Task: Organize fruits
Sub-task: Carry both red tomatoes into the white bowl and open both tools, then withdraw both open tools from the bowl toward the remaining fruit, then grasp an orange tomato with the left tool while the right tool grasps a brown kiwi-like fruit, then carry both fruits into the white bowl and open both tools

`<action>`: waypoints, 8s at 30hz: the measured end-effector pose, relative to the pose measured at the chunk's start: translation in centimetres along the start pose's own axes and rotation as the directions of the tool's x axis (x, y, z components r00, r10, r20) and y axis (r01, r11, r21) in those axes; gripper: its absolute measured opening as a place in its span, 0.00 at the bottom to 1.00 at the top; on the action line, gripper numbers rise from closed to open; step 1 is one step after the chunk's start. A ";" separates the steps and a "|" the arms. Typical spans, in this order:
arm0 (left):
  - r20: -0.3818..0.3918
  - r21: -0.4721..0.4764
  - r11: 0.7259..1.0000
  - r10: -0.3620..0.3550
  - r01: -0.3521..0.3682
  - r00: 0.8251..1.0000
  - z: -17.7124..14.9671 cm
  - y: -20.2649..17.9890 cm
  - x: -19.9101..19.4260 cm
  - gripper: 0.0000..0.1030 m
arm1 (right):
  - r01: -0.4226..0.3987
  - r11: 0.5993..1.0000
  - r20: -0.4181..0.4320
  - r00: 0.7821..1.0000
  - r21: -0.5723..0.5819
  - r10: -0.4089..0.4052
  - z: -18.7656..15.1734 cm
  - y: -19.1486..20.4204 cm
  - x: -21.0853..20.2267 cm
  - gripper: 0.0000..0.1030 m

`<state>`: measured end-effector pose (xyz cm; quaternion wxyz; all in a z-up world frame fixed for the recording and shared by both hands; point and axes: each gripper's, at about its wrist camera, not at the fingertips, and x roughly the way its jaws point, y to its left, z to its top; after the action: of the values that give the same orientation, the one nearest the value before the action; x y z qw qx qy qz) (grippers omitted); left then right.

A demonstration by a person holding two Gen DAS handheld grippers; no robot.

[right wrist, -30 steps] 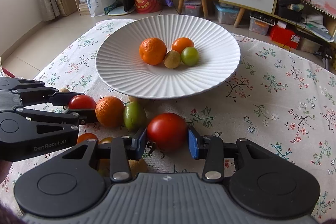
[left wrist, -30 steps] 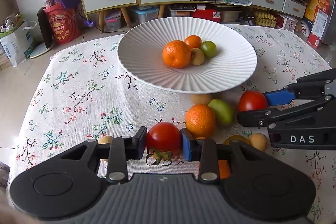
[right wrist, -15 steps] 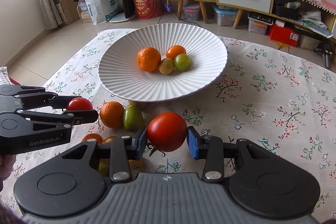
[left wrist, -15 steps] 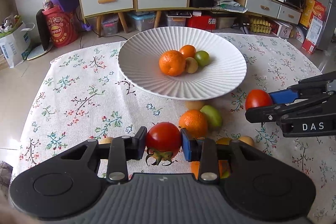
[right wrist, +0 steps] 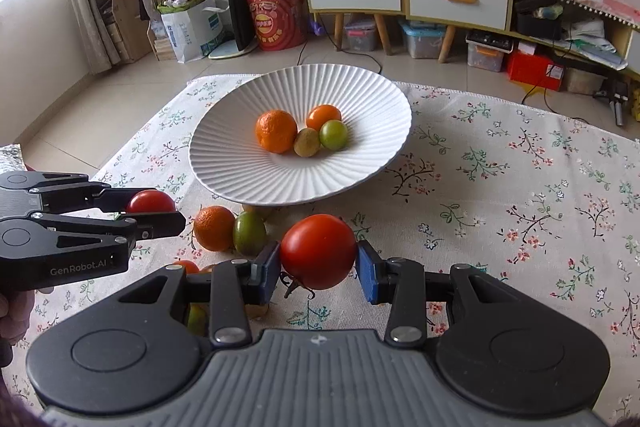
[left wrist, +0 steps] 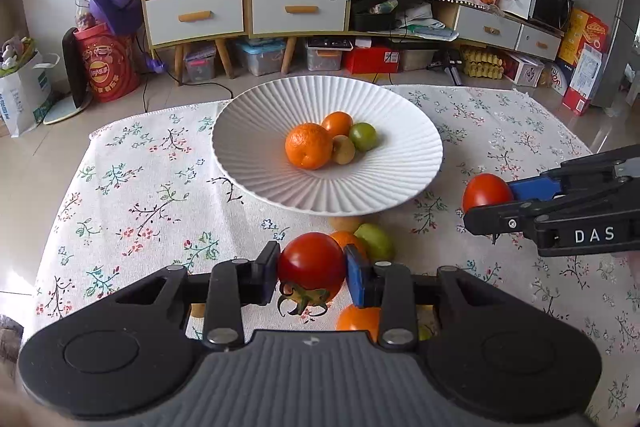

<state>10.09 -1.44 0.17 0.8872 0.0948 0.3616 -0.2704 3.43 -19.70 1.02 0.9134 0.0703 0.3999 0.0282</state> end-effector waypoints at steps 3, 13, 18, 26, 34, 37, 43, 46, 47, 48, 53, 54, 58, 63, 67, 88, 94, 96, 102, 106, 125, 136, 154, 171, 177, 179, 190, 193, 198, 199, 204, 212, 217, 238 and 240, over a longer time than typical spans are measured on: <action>0.012 -0.004 1.000 -0.007 0.007 1.000 0.3 -0.2 -0.2 0.28 | -0.005 1.000 0.015 1.000 0.010 0.005 0.4 -0.1 -0.2 0.36; 0.047 -0.026 1.000 -0.015 0.016 0.999 1.8 -0.9 0.8 0.28 | -0.012 0.997 0.058 0.998 0.075 0.007 2.2 -0.5 0.5 0.36; 0.050 -0.052 0.999 -0.010 0.013 0.999 2.5 -1.4 2.1 0.28 | -0.006 0.992 0.070 0.998 0.123 -0.003 3.3 -1.0 1.4 0.36; 0.041 -0.112 0.994 0.000 0.005 0.999 3.3 -1.5 4.0 0.28 | -0.002 0.980 0.065 0.998 0.197 -0.011 4.0 -1.9 3.1 0.36; 0.034 -0.134 0.991 0.000 0.004 0.999 3.5 -1.7 5.3 0.28 | -0.003 0.977 0.058 0.998 0.214 -0.009 4.1 -1.7 4.3 0.36; 0.035 -0.141 0.990 0.003 0.002 0.999 3.4 -1.6 5.3 0.28 | -0.002 0.976 0.051 0.999 0.218 -0.009 4.1 -1.9 4.7 0.36; 0.039 -0.144 0.990 0.005 0.001 0.999 3.4 -1.5 5.5 0.28 | -0.014 0.977 0.057 0.998 0.212 0.002 4.1 -2.0 4.9 0.36; 0.034 -0.145 0.989 0.008 -0.003 0.999 3.4 -1.4 5.6 0.29 | -0.019 0.978 0.060 0.998 0.208 0.007 4.1 -1.8 4.8 0.36; 0.032 -0.145 0.989 0.010 -0.005 0.999 3.4 -1.4 5.6 0.29 | -0.020 0.979 0.058 0.998 0.205 0.008 4.1 -1.7 4.8 0.36; 0.032 -0.145 0.989 0.010 -0.005 0.999 3.5 -1.5 5.7 0.29 | -0.021 0.979 0.057 0.998 0.203 0.009 4.0 -1.7 4.8 0.36; 0.036 -0.142 0.990 0.015 -0.010 0.999 3.7 -1.5 5.5 0.29 | -0.024 0.978 0.059 0.998 0.206 0.012 4.1 -1.7 4.6 0.36; 0.036 -0.140 0.990 0.017 -0.011 0.999 3.7 -1.6 5.5 0.30 | -0.025 0.978 0.061 0.998 0.209 0.013 4.2 -1.7 4.6 0.36; 0.030 -0.128 0.992 0.021 -0.017 0.999 3.7 -1.6 5.4 0.35 | -0.024 0.977 0.064 0.998 0.213 0.011 4.3 -1.9 4.3 0.40; 0.031 -0.121 0.992 0.035 -0.031 0.999 3.7 -1.5 4.9 0.45 | -0.021 0.978 0.071 0.997 0.208 0.006 4.3 -1.9 3.7 0.44; 0.029 -0.110 0.993 0.044 -0.041 0.999 3.7 -1.5 4.4 0.50 | -0.016 0.980 0.077 0.997 0.197 0.001 4.3 -1.9 3.1 0.48; 0.012 -0.014 0.997 0.071 -0.071 0.997 2.0 -1.2 1.5 0.72 | -0.030 0.996 0.058 0.998 0.082 0.025 2.4 -1.1 0.5 0.69; 0.002 0.024 0.997 0.073 -0.073 0.997 1.0 -0.8 0.8 0.76 | -0.039 0.998 0.034 0.999 0.043 0.038 1.3 -0.5 0.0 0.75; -0.004 0.028 0.997 0.071 -0.071 0.997 0.6 -0.7 0.5 0.77 | -0.044 0.999 0.029 0.999 0.030 0.043 0.9 -0.2 -0.2 0.78; -0.015 0.045 0.997 0.071 -0.070 0.997 -0.4 -0.6 -0.1 0.84 | -0.050 0.999 0.018 0.999 -0.007 0.050 -0.1 0.5 -0.8 0.87; -0.031 0.046 0.995 0.085 -0.084 0.996 -1.0 -0.4 -0.2 0.87 | -0.042 0.999 0.009 0.999 -0.028 0.042 -0.7 0.7 -0.9 0.90; -0.079 0.090 0.993 0.077 -0.070 0.994 -3.9 -0.4 -0.2 0.94 | -0.013 0.973 -0.064 0.998 -0.230 -0.001 -3.9 2.6 0.2 0.92; -0.105 0.117 0.991 0.084 -0.072 0.991 -4.4 -1.2 1.0 0.92 | 0.042 0.964 -0.088 0.994 -0.262 -0.067 -4.6 2.7 1.4 0.86; -0.081 0.054 0.998 -0.012 0.017 0.997 -3.5 -2.3 1.3 0.27 | 0.032 0.958 -0.061 0.997 -0.284 -0.051 -4.2 4.0 2.2 0.50; -0.087 0.050 0.999 -0.012 0.017 0.996 -3.5 -1.7 0.9 0.25 | 0.003 0.951 -0.062 0.998 -0.310 -0.023 -3.8 4.9 2.1 0.21; -0.069 0.043 0.999 -0.022 0.025 0.997 -3.1 -1.7 0.4 0.25 | 0.008 0.959 -0.038 0.999 -0.284 -0.020 -3.1 4.5 1.3 0.22; -0.062 0.040 0.999 -0.024 0.026 0.998 -2.9 -1.6 0.2 0.25 | 0.011 0.962 -0.026 0.999 -0.272 -0.019 -2.7 4.3 1.1 0.22; -0.013 0.002 0.999 -0.033 0.033 0.999 -1.2 -1.1 -0.4 0.25 | 0.024 0.980 0.038 0.999 -0.200 -0.017 -0.7 3.2 0.2 0.22; 0.008 -0.012 0.999 -0.031 0.031 0.999 -0.7 -0.9 -0.6 0.25 | 0.032 0.984 0.054 0.998 -0.177 -0.023 0.1 2.7 0.2 0.22; 0.041 -0.041 0.999 -0.025 0.026 0.999 0.3 -0.5 -0.7 0.25 | 0.038 0.992 0.090 0.996 -0.121 -0.027 1.5 1.9 0.2 0.22; 0.045 -0.046 0.999 -0.022 0.024 0.999 0.5 -0.5 -0.6 0.25 | 0.038 0.993 0.098 0.995 -0.108 -0.027 1.7 1.7 0.2 0.22; 0.070 -0.069 0.997 -0.010 0.015 0.997 1.3 -0.5 -0.1 0.25 | 0.043 0.998 0.110 0.993 -0.053 -0.037 2.8 1.0 1.1 0.22; 0.067 -0.108 0.994 0.017 -0.010 0.998 2.3 -0.4 1.7 0.25 | 0.035 0.999 0.086 0.996 0.005 -0.035 3.4 0.4 2.7 0.22; 0.065 -0.108 0.994 0.021 -0.014 0.998 2.5 -0.3 2.5 0.25 | 0.039 0.999 0.065 0.997 0.017 -0.040 3.4 0.6 3.5 0.22; 0.049 -0.044 0.998 0.038 -0.036 0.998 2.9 -0.5 3.3 0.25 | 0.061 0.998 0.036 0.997 0.013 -0.062 3.0 0.5 4.0 0.23; 0.050 -0.045 0.998 0.044 -0.041 0.998 2.9 -0.6 3.2 0.26 | 0.067 0.998 0.042 0.997 0.013 -0.068 3.0 0.5 3.8 0.24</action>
<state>13.38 -4.29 0.02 0.9036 0.0761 0.3424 -0.2459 8.24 -19.09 0.33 0.9218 0.0627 0.3825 -0.0065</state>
